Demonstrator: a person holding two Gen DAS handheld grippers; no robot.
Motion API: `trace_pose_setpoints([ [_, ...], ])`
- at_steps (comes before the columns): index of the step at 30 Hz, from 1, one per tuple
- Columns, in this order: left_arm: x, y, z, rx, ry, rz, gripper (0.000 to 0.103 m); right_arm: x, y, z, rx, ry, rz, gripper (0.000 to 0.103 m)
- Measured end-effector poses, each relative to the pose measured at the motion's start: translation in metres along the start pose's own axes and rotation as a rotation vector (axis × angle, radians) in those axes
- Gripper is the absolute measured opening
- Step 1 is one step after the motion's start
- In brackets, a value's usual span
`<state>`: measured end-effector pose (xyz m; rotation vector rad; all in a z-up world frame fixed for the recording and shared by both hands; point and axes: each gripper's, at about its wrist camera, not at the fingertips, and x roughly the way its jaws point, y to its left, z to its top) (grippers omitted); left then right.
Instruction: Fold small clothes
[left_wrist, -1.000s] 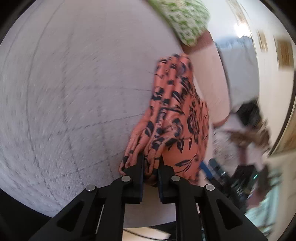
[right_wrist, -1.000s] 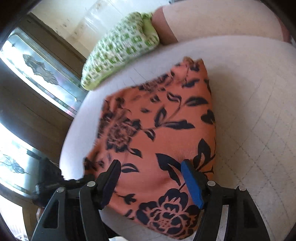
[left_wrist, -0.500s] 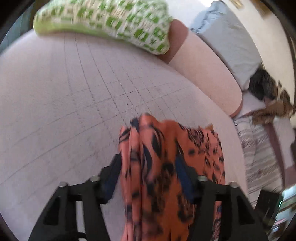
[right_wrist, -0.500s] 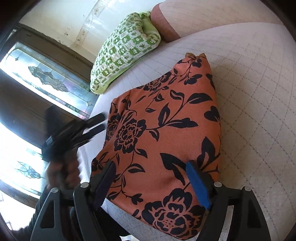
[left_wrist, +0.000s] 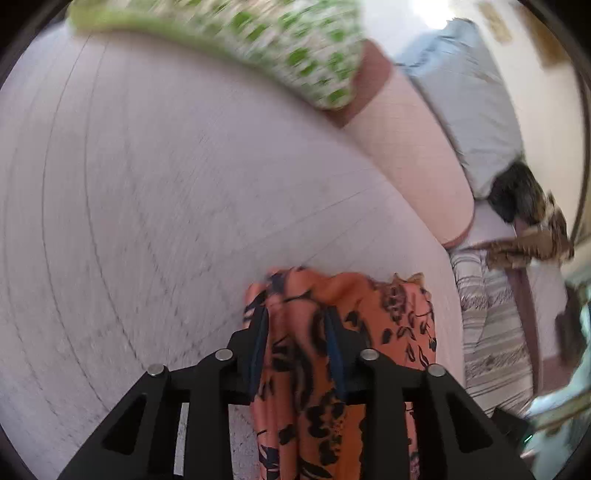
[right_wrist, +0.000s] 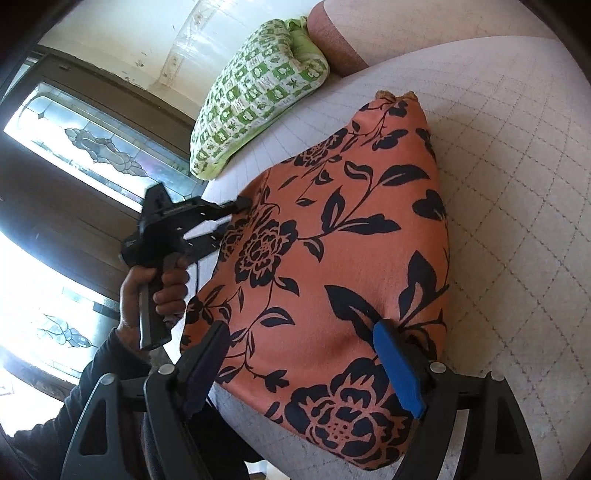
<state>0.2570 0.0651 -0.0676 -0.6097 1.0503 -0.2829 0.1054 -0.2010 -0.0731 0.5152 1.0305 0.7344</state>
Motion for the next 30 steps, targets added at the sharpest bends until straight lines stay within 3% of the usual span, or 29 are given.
trace_pose_setpoints([
  [2, 0.007, -0.001, 0.007, -0.005, -0.009, 0.012, 0.037, -0.008, 0.006, 0.008, -0.013, -0.024, 0.03, 0.083],
  [5, 0.025, 0.008, 0.015, -0.026, 0.007, 0.104, 0.037, -0.011, 0.01, 0.029, -0.032, -0.071, 0.037, 0.083],
  [7, 0.032, 0.013, 0.016, -0.05, 0.002, 0.113, 0.038, 0.001, -0.009, 0.051, 0.052, -0.085, 0.041, 0.083],
  [9, 0.03, 0.009, 0.015, -0.05, -0.019, 0.125, 0.038, 0.025, -0.034, 0.065, 0.153, -0.023, -0.009, 0.083],
  [11, 0.019, -0.001, 0.011, -0.015, -0.061, 0.152, 0.038, 0.026, -0.041, 0.07, 0.2, -0.031, 0.023, 0.083],
  [13, 0.003, -0.011, 0.004, 0.034, -0.105, 0.163, 0.039, 0.012, -0.027, 0.068, 0.143, -0.066, 0.036, 0.083],
  [15, -0.014, -0.022, -0.008, 0.073, -0.125, 0.149, 0.045, 0.002, -0.022, 0.063, 0.112, -0.083, 0.021, 0.083],
  [19, -0.039, -0.048, -0.044, 0.199, -0.156, 0.159, 0.048, -0.017, -0.027, 0.042, 0.12, -0.096, -0.007, 0.083],
  [26, -0.025, -0.066, -0.102, 0.263, -0.092, 0.248, 0.05, -0.03, -0.047, 0.019, 0.182, -0.101, -0.036, 0.083],
  [28, -0.006, -0.056, -0.11, 0.251, -0.024, 0.296, 0.05, -0.021, -0.055, 0.018, 0.197, -0.063, -0.039, 0.085],
  [30, 0.004, -0.048, -0.111, 0.247, -0.006, 0.327, 0.056, -0.008, -0.058, 0.018, 0.201, -0.006, -0.091, 0.085],
])
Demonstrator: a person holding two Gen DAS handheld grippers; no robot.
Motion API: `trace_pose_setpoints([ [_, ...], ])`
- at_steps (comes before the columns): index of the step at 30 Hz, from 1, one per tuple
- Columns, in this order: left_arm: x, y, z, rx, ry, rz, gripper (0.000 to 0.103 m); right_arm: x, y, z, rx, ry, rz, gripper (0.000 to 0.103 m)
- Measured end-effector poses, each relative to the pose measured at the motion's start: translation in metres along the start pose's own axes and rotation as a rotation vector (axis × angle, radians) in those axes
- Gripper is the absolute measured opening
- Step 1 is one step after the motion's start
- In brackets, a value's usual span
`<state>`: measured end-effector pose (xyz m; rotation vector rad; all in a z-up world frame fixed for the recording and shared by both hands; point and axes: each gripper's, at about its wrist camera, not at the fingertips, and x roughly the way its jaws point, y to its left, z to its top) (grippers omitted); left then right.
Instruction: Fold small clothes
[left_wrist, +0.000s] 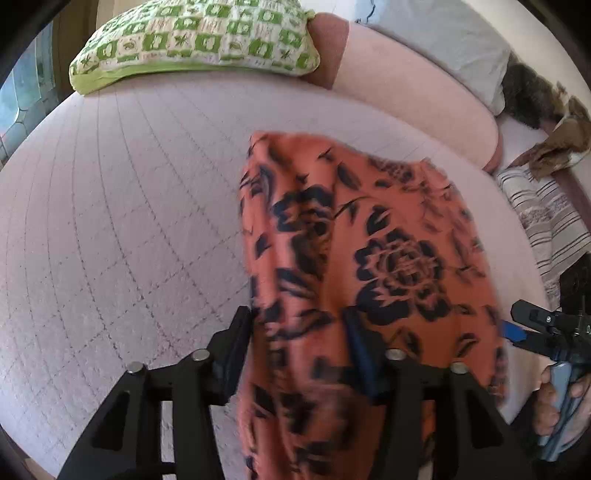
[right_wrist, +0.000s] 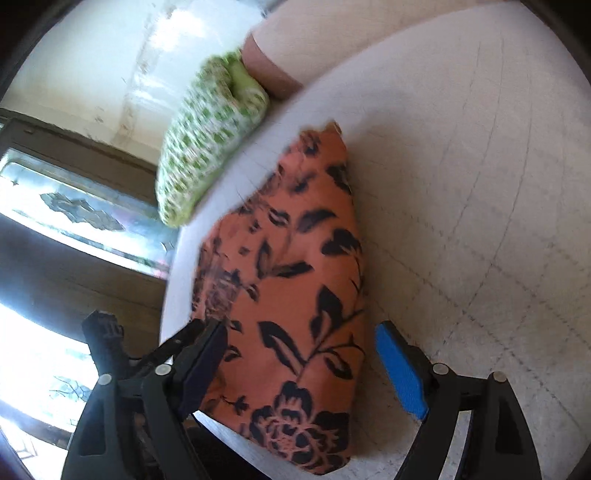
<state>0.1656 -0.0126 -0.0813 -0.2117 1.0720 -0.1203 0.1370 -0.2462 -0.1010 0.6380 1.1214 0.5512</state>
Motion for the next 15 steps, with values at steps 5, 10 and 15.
trace_pose_setpoints([
  [5, -0.023, -0.002, 0.002, 0.002, -0.052, 0.029, 0.056, -0.016, 0.015, -0.004, -0.05, -0.054, 0.011, 0.085],
  [10, -0.044, -0.007, 0.004, 0.016, -0.111, 0.034, 0.059, -0.02, 0.018, -0.003, -0.093, -0.049, -0.006, 0.085],
  [15, -0.043, 0.003, 0.017, -0.028, -0.164, 0.023, 0.083, -0.017, 0.004, 0.007, -0.084, -0.067, -0.015, 0.085],
])
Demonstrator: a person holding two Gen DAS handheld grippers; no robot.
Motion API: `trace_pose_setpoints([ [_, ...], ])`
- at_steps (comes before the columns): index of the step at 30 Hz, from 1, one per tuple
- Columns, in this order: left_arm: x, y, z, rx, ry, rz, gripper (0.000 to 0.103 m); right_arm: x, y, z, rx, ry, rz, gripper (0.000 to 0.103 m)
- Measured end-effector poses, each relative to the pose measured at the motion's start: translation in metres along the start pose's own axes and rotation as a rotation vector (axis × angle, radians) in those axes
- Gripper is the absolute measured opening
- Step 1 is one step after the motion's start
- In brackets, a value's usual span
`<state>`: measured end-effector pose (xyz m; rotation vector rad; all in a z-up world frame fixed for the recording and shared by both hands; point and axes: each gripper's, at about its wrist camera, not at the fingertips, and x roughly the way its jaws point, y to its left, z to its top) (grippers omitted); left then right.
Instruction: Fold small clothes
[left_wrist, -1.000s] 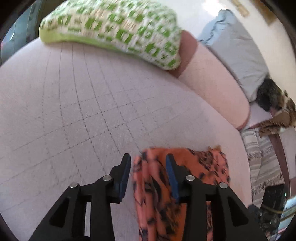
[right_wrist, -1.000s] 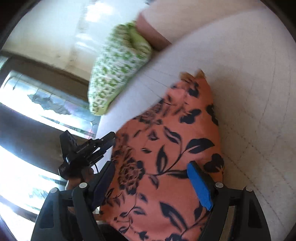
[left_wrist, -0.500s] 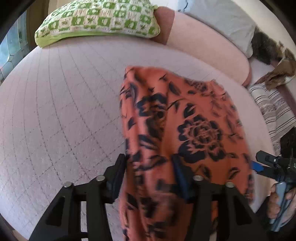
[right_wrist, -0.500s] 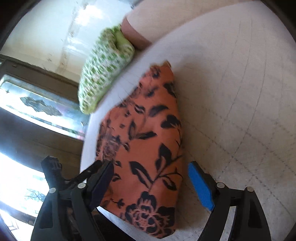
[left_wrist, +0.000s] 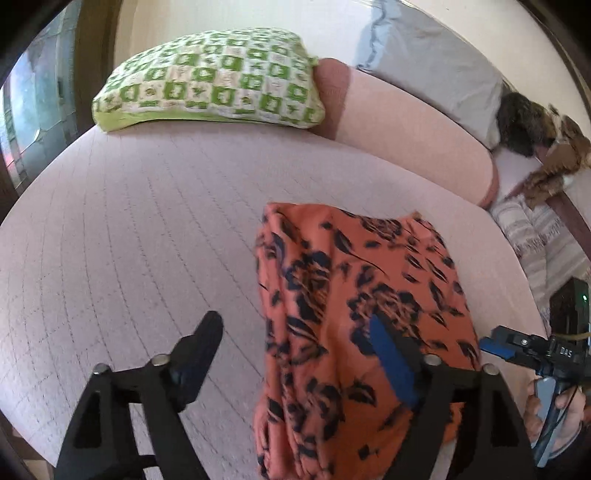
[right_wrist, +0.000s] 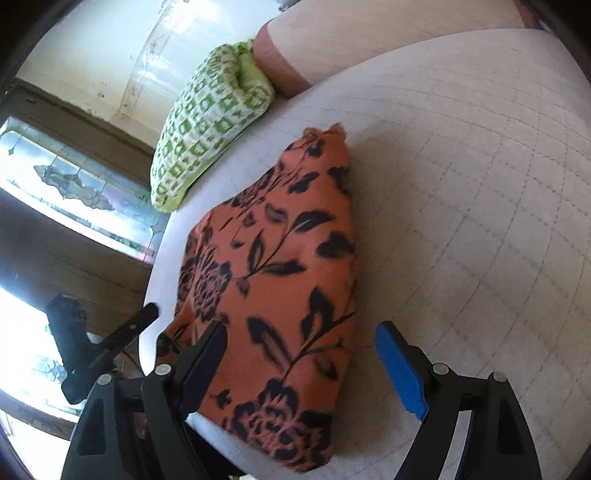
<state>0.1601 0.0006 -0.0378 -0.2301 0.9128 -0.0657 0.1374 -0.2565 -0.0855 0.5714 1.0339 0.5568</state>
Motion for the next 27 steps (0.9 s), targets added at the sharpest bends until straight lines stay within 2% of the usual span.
trace_pose_setpoints([
  [6, 0.039, 0.024, 0.002, -0.194, 0.127, -0.17, 0.083, 0.034, -0.013, 0.023, 0.041, 0.056, 0.028, 0.085],
  [8, 0.048, 0.025, 0.0, -0.212, 0.166, -0.2, 0.083, 0.045, -0.012, 0.026, 0.052, 0.064, 0.032, 0.086],
  [10, 0.055, 0.024, -0.002, -0.213, 0.194, -0.219, 0.083, 0.051, -0.006, 0.027, 0.042, 0.07, 0.075, 0.087],
  [12, 0.055, 0.022, -0.004, -0.191, 0.183, -0.224, 0.083, 0.06, 0.0, 0.027, 0.04, 0.106, 0.099, 0.087],
  [13, 0.056, 0.02, -0.004, -0.184, 0.181, -0.224, 0.08, 0.064, 0.005, 0.027, 0.01, 0.109, 0.079, 0.086],
  [14, 0.058, 0.019, -0.004, -0.178, 0.181, -0.219, 0.06, 0.066, 0.007, 0.027, -0.002, 0.107, 0.066, 0.081],
  [15, 0.063, 0.018, -0.004, -0.164, 0.194, -0.193, 0.047, 0.068, 0.009, 0.027, -0.005, 0.106, 0.047, 0.067],
  [18, 0.068, 0.018, -0.004, -0.155, 0.202, -0.189, 0.037, 0.075, 0.011, 0.029, -0.01, 0.138, 0.019, 0.052],
  [21, 0.062, 0.002, -0.001, -0.106, 0.195, -0.148, 0.029, 0.07, 0.023, 0.032, -0.045, 0.138, 0.0, 0.041],
  [23, 0.053, -0.007, 0.001, -0.089, 0.171, -0.139, 0.027, 0.062, 0.034, 0.033, -0.075, 0.125, 0.002, 0.039],
  [27, 0.026, -0.026, 0.009, -0.071, 0.106, -0.168, 0.027, 0.033, 0.052, 0.038, -0.128, 0.08, 0.024, 0.037],
])
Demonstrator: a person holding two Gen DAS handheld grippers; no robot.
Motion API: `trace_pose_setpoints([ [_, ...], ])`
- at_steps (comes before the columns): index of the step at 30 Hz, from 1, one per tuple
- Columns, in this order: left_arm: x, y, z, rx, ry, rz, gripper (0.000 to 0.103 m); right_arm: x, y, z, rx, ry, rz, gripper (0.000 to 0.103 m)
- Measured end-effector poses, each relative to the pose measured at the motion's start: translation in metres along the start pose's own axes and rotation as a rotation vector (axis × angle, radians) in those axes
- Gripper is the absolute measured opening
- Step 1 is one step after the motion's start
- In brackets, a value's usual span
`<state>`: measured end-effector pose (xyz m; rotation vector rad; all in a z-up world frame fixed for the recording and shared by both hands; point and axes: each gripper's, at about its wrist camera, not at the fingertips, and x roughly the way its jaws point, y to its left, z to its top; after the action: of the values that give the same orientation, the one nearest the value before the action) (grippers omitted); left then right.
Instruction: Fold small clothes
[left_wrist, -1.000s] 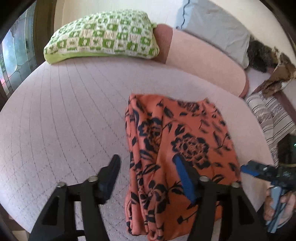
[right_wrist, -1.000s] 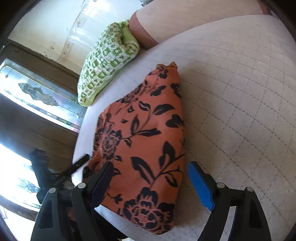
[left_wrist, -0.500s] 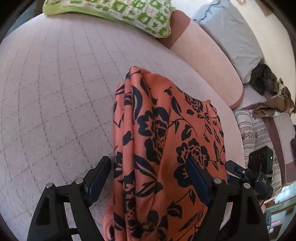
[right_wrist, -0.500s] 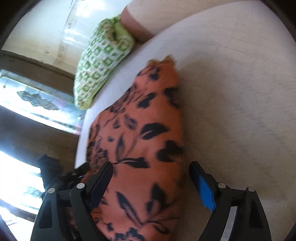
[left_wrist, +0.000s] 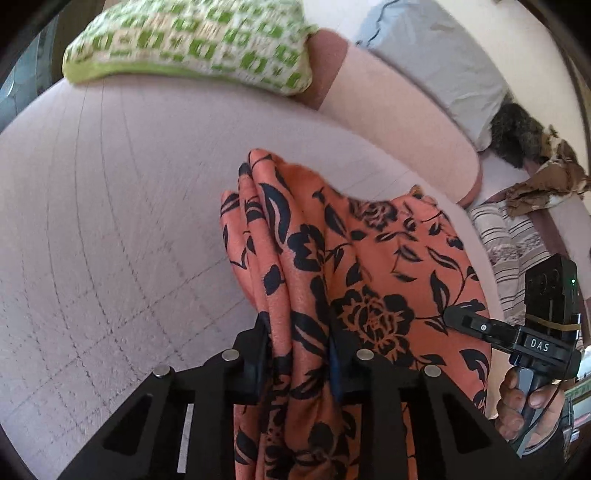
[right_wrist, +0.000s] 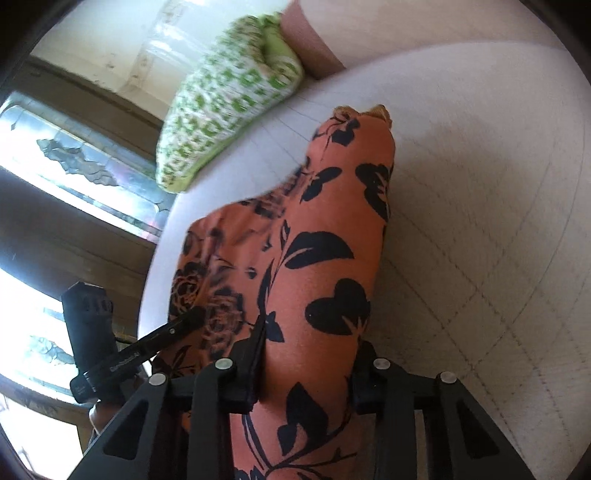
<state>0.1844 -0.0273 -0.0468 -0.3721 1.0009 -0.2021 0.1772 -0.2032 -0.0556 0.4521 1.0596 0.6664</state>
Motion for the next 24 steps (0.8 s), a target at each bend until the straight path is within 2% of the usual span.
trace_pose_setpoints([
  [5, -0.024, -0.049, 0.016, 0.054, -0.083, -0.047, 0.027, -0.054, 0.005, 0.014, -0.044, -0.087, 0.018, 0.037],
  [8, -0.061, -0.071, 0.021, 0.106, -0.137, -0.067, 0.027, -0.092, 0.004, 0.027, -0.071, -0.143, 0.015, 0.037],
  [13, -0.091, -0.084, 0.034, 0.155, -0.163, -0.099, 0.027, -0.141, -0.01, 0.05, -0.09, -0.215, 0.0, 0.037],
  [18, -0.081, -0.083, 0.036, 0.163, -0.141, -0.101, 0.027, -0.155, -0.04, 0.057, -0.062, -0.224, -0.016, 0.037],
  [24, -0.063, -0.072, 0.026, 0.159, -0.09, -0.08, 0.027, -0.142, -0.071, 0.062, -0.026, -0.195, -0.023, 0.037],
])
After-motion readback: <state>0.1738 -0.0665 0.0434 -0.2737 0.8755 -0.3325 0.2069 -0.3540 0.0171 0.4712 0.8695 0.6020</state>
